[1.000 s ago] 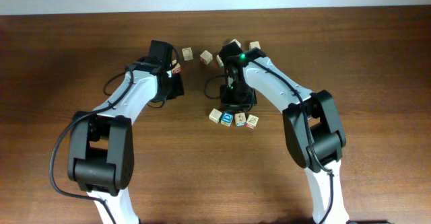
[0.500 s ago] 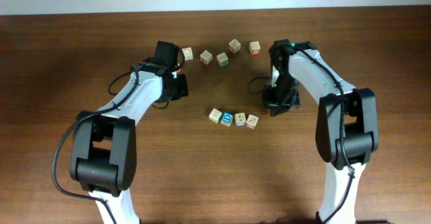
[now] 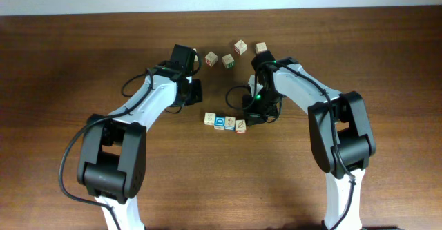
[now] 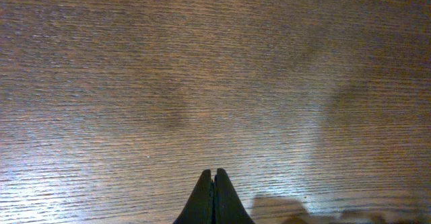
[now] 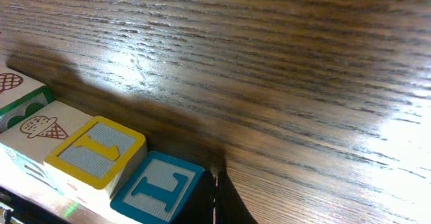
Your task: Rotate 4 blocks
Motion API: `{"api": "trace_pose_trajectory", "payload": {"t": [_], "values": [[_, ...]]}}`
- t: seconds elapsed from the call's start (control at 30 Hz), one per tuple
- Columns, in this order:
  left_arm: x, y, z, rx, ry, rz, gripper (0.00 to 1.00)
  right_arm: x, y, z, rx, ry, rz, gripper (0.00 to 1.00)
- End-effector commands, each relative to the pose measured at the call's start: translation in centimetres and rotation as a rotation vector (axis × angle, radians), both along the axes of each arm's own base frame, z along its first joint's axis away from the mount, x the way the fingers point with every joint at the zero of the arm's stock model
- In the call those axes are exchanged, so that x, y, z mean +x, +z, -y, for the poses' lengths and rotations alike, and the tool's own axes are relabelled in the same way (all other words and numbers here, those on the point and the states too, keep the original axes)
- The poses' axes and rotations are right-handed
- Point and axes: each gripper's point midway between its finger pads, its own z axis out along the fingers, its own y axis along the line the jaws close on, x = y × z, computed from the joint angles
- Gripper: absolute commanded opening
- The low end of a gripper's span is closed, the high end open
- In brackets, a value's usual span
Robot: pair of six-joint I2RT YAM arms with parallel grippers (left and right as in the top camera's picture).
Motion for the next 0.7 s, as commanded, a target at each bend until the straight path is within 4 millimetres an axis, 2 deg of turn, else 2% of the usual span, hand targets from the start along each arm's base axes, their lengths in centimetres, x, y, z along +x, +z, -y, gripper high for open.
{"api": "trace_pose_trajectory", "payload": {"t": [0.0,0.1,0.2,0.23,0.27,0.33,0.4,0.47,0.53,0.67], "values": [[0.7,1.3,-0.4,0.008,0.046,0.038,0.00,0.5,0.6,0.1,0.010,0.014,0.027,0.06],[1.9,1.6,-2.6,0.051,0.102,0.078,0.00,1.7,1.5,1.6,-0.101,0.022,0.067,0.23],[3.1,2.2,-5.5,0.065,0.123,0.098,0.00,3.6,3.4,1.6,-0.119,0.021,0.126,0.28],[3.5,2.5,-6.4,0.070,0.130,0.105,0.00,4.7,4.2,0.7,-0.097,0.025,0.175,0.28],[4.0,2.9,-7.5,0.069,0.156,0.115,0.00,6.2,4.7,-1.4,-0.059,0.028,0.256,0.27],[4.5,3.2,-9.8,0.070,0.205,0.122,0.00,7.5,4.9,-5.0,-0.036,0.010,0.348,0.27],[4.3,3.0,-12.9,0.095,0.232,0.107,0.00,7.9,4.5,-8.7,-0.051,-0.014,0.427,0.28],[4.0,2.9,-14.3,0.100,0.257,0.089,0.00,7.5,3.9,-11.1,-0.070,0.020,0.481,0.27],[3.8,2.8,-14.3,0.101,0.257,0.083,0.00,6.8,3.5,-12.8,-0.091,0.056,0.516,0.18],[3.5,2.7,-14.3,0.103,0.256,0.068,0.00,6.0,2.0,-13.1,-0.119,0.078,0.494,0.09]]}}
